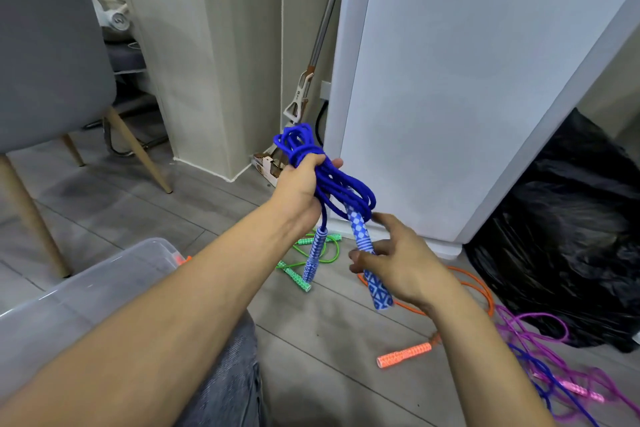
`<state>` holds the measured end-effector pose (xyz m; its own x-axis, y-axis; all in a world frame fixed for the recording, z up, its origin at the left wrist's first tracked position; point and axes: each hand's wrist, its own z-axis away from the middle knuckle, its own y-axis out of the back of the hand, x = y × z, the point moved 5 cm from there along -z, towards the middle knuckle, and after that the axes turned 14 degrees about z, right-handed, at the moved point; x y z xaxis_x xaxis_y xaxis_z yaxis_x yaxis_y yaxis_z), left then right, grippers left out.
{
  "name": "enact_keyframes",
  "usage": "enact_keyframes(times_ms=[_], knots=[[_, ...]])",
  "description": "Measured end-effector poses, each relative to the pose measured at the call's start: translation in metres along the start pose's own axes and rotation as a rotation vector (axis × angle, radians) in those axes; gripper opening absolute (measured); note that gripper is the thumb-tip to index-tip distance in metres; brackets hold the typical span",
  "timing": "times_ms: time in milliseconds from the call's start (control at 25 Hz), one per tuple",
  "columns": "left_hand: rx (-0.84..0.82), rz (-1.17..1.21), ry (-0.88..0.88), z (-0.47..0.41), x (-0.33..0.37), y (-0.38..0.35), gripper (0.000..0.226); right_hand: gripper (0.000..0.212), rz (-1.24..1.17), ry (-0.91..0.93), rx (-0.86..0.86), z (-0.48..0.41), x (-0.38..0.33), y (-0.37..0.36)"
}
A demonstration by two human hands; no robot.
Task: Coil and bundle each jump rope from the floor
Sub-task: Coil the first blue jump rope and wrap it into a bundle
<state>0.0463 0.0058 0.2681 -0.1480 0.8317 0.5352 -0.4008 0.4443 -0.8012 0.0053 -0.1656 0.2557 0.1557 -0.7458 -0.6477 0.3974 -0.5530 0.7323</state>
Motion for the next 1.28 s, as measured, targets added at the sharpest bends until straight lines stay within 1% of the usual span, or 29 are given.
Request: enact_keyframes(times_ms=[40,80,120,160,200,240,280,320,360,400,440,480,520,560,640,720,800,840,920,1000,1080,1160,1200,1280], knots=[[0.047,0.040,0.032,-0.002,0.004,0.004,0.008,0.046,0.190,-0.006,-0.046,-0.002,0.007,-0.001],[0.079,0.060,0.052,-0.002,0.006,0.007,0.007,0.029,0.312,-0.022,-0.110,-0.003,0.013,-0.002],[0.097,0.059,0.059,-0.001,0.008,0.008,0.005,0.020,0.369,-0.056,-0.178,-0.003,0.018,-0.003],[0.095,0.048,0.061,0.001,0.007,0.007,0.005,0.018,0.399,-0.091,-0.223,-0.002,0.021,-0.003],[0.077,0.016,0.059,0.004,0.006,0.005,0.009,0.020,0.435,-0.122,-0.244,-0.001,0.022,-0.002],[0.052,-0.020,0.058,0.007,0.004,0.003,0.015,0.024,0.482,-0.131,-0.234,-0.002,0.023,-0.002],[0.030,-0.050,0.060,0.010,0.003,0.000,0.019,0.034,0.527,-0.129,-0.207,-0.002,0.021,-0.003],[0.002,-0.062,0.072,0.013,0.001,-0.004,0.021,0.052,0.539,-0.104,-0.166,-0.001,0.019,-0.005],[-0.029,-0.058,0.091,0.016,-0.001,-0.007,0.021,0.075,0.464,-0.056,-0.092,-0.002,0.013,-0.007],[-0.060,-0.040,0.114,0.020,-0.003,-0.012,0.021,0.091,0.285,0.000,-0.002,-0.004,0.007,-0.011],[-0.088,-0.023,0.131,0.025,-0.004,-0.015,0.021,0.090,0.068,0.064,0.071,-0.007,0.001,-0.015],[-0.112,-0.003,0.142,0.029,-0.005,-0.019,0.021,0.072,-0.102,0.120,0.113,-0.010,-0.007,-0.021],[-0.127,0.019,0.143,0.032,-0.005,-0.022,0.021,0.046,-0.164,0.133,0.146,-0.012,-0.013,-0.026],[-0.130,0.041,0.130,0.034,-0.003,-0.023,0.020,0.027,-0.191,0.135,0.155,-0.013,-0.019,-0.031],[-0.091,0.059,0.046,0.030,0.007,-0.018,0.018,0.022,-0.195,0.120,0.156,-0.014,-0.021,-0.042],[0.017,0.070,-0.062,0.020,0.020,-0.007,0.017,0.014,-0.168,0.112,0.180,-0.014,-0.019,-0.045],[0.131,0.085,-0.150,0.011,0.031,0.003,0.017,0.015,-0.039,0.078,0.212,-0.013,-0.016,-0.045],[0.186,0.082,-0.183,0.006,0.037,0.008,0.017,0.016,0.087,0.059,0.213,-0.013,-0.016,-0.045],[0.286,0.068,-0.200,-0.008,0.045,0.022,0.020,0.018,0.362,0.054,0.207,-0.012,-0.015,-0.046],[0.355,0.078,-0.175,-0.027,0.050,0.040,0.025,0.021,0.513,0.090,0.163,-0.006,-0.013,-0.048],[0.437,0.066,-0.142,-0.040,0.049,0.060,0.023,0.022,0.616,0.096,0.105,0.000,-0.009,-0.050],[0.514,0.003,-0.138,-0.045,0.047,0.075,0.018,0.018,0.671,0.103,0.069,0.001,-0.005,-0.051],[0.518,-0.029,-0.141,-0.046,0.046,0.078,0.016,0.016,0.677,0.106,0.063,0.001,-0.003,-0.050],[0.461,-0.121,-0.165,-0.044,0.047,0.075,0.013,0.013,0.694,0.088,0.035,-0.001,0.008,-0.048]])
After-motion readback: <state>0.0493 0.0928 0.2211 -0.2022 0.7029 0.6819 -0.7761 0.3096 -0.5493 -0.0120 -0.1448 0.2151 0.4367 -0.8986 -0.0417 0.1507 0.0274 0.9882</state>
